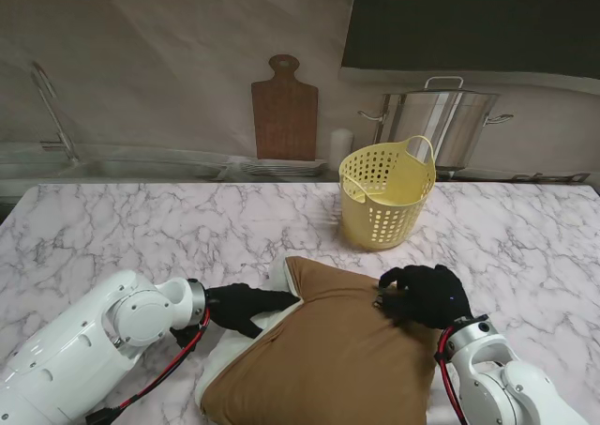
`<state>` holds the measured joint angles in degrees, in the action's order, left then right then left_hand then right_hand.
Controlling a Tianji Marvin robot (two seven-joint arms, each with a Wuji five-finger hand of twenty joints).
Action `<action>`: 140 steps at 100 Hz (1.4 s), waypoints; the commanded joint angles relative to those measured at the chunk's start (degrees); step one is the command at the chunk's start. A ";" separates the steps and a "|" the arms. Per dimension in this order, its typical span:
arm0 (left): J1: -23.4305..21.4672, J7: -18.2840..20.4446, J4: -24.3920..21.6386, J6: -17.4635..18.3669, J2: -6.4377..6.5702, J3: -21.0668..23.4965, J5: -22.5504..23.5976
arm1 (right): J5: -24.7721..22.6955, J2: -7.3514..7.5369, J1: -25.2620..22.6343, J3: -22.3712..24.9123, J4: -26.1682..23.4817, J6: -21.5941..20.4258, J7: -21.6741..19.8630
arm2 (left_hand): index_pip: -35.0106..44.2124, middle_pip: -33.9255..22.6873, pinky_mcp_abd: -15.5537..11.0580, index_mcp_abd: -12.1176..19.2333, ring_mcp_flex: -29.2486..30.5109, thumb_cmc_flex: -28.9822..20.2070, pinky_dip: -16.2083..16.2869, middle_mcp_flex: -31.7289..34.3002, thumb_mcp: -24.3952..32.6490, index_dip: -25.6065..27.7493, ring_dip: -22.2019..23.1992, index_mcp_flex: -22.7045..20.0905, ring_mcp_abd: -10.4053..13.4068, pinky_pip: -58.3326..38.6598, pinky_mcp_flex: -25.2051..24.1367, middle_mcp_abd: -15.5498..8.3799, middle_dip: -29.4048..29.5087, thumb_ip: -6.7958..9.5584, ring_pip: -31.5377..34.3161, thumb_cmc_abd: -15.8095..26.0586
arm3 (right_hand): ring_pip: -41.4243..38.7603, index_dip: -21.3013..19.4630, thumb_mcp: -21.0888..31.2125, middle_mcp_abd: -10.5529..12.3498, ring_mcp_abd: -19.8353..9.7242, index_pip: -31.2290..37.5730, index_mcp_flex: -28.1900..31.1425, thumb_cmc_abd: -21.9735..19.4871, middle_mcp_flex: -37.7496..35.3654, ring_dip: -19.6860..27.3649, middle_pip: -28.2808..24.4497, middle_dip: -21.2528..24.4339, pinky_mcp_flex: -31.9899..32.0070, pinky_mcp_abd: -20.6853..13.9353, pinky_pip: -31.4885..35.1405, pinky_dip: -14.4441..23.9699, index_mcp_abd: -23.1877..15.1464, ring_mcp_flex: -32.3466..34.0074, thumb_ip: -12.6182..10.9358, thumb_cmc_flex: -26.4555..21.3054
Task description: Remove the pillowcase from the pillow and put it in the laundry basket
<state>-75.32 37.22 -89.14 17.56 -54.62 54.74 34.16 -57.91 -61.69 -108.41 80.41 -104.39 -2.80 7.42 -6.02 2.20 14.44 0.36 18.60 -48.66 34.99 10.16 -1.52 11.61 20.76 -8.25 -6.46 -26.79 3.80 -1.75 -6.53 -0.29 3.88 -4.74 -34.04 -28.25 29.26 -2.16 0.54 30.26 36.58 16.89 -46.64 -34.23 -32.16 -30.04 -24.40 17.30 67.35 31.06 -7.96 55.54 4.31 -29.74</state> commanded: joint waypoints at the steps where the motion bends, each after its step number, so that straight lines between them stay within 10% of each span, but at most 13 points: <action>1: -0.36 1.78 2.63 -0.90 0.50 -1.51 0.17 | 0.99 -0.32 0.00 -1.12 -1.98 -0.60 -0.53 | 5.67 -2.94 0.34 -3.46 3.08 -3.13 0.01 1.56 0.17 1.58 0.76 -3.17 -4.66 1.20 -0.18 4.61 -0.84 -0.24 4.02 -3.00 | 8.27 -1.94 -3.00 -1.35 3.76 -4.82 -4.05 -2.92 6.59 4.58 4.31 2.60 3.59 2.50 -3.19 -1.16 1.79 -5.69 -1.67 3.43; 26: 2.61 1.38 3.91 -2.87 0.19 -4.71 -1.58 | -0.30 0.18 0.42 -6.37 -7.44 -0.01 -3.89 | 5.55 -2.74 0.45 -3.63 3.00 -2.30 0.10 1.26 -0.06 1.70 0.79 -2.59 -4.74 1.44 -0.28 5.35 -0.87 -0.33 4.02 -2.24 | 29.12 3.59 -3.76 -7.59 12.00 -23.87 -24.31 -3.43 28.85 19.90 19.74 19.59 17.76 8.53 -22.74 -6.94 9.86 -28.39 -0.52 17.00; 46: 4.29 1.08 4.61 -4.33 -0.03 -6.50 -2.28 | -8.63 1.87 1.95 -11.64 -9.21 3.95 -14.23 | 5.63 -2.72 0.44 -3.73 2.86 -2.17 0.19 1.50 0.04 1.82 0.82 -2.63 -4.79 1.70 -0.34 5.54 -1.01 -0.28 3.98 -2.22 | 26.15 -0.50 3.17 -5.54 13.33 -28.10 -27.80 4.54 33.93 19.03 22.15 21.79 12.02 11.60 -18.87 -4.53 8.78 -24.41 0.82 20.55; 56: 4.04 1.21 4.49 -4.26 0.02 -6.28 -2.28 | -8.27 2.19 3.72 -13.28 -7.20 6.49 -17.21 | 5.65 -2.68 0.51 -3.80 2.88 -2.04 0.24 1.54 0.01 1.88 0.82 -2.70 -4.89 1.81 -0.31 5.74 -1.06 -0.30 3.98 -2.25 | 15.71 -5.75 -0.64 -3.21 7.88 -16.31 -20.15 9.42 22.94 10.19 12.32 14.44 1.07 5.91 -6.28 2.61 6.11 -8.59 -0.22 5.69; 65: 3.64 1.77 4.26 -4.05 0.18 -5.83 -2.23 | -5.81 2.00 5.07 -13.90 -3.65 7.02 -15.33 | 5.67 -2.60 0.46 -3.95 2.77 -1.85 0.28 1.49 -0.03 1.94 0.81 -2.71 -4.99 1.93 -0.30 5.87 -1.08 -0.32 3.92 -2.08 | -3.38 -5.97 -1.27 1.86 0.18 -5.00 -1.72 10.54 -3.65 0.25 -0.19 6.98 -8.88 -1.59 5.66 4.41 3.01 12.18 -2.39 -11.13; 70: 3.40 2.38 4.13 -3.94 0.32 -5.50 -2.59 | -5.48 1.93 5.26 -13.52 -2.35 6.52 -14.02 | 5.67 -2.55 0.54 -4.00 2.64 -1.75 0.28 1.44 -0.06 1.98 0.78 -2.70 -4.91 2.06 -0.38 5.99 -1.09 -0.33 3.86 -2.14 | -12.81 7.48 8.17 2.82 -2.16 14.06 1.27 13.65 -15.53 -1.19 -5.42 0.63 -12.87 -3.00 11.09 3.37 -0.40 18.33 2.37 -14.47; 92: 2.09 4.40 3.51 -3.68 0.85 -3.91 -1.84 | -5.48 2.15 1.46 -7.36 -2.93 3.59 -16.42 | 5.67 -2.37 0.62 -4.13 2.42 -1.53 0.34 1.22 -0.08 2.11 0.70 -2.69 -5.00 2.52 -0.40 6.19 -1.09 -0.32 3.75 -2.75 | -47.40 13.26 16.35 2.70 -9.74 24.07 12.82 13.53 -30.99 -8.51 -23.17 -8.39 -23.01 -4.78 22.18 2.93 1.82 20.45 4.15 -12.42; 140: 2.21 7.91 3.81 -4.78 1.69 -4.04 0.37 | -20.27 2.18 -6.45 1.75 -6.61 7.48 -22.15 | 5.66 -2.19 0.47 -4.15 2.03 -1.36 0.51 0.83 0.02 2.27 0.51 -2.78 -4.85 3.59 -0.46 6.21 -1.05 -0.27 3.56 -3.06 | -48.73 11.64 17.38 1.44 -10.18 24.25 13.02 13.14 -30.38 -8.54 -23.62 -11.77 -22.16 -5.26 21.59 1.94 0.66 20.34 4.16 -12.78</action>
<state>-72.19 42.32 -88.99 13.93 -54.75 51.84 33.06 -77.49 -60.68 -113.89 80.93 -115.04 2.55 -13.20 -4.52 1.86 14.44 0.87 17.27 -47.06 34.99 10.19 -2.02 11.69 20.73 -8.31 -2.20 -26.79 3.76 -5.56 -6.67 -0.84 3.05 -3.18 -50.47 -14.75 28.37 7.79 -7.75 48.66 45.28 29.68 -71.92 -37.01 -51.62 -40.40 -45.99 12.79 86.50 32.92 -12.01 66.47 15.99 -30.13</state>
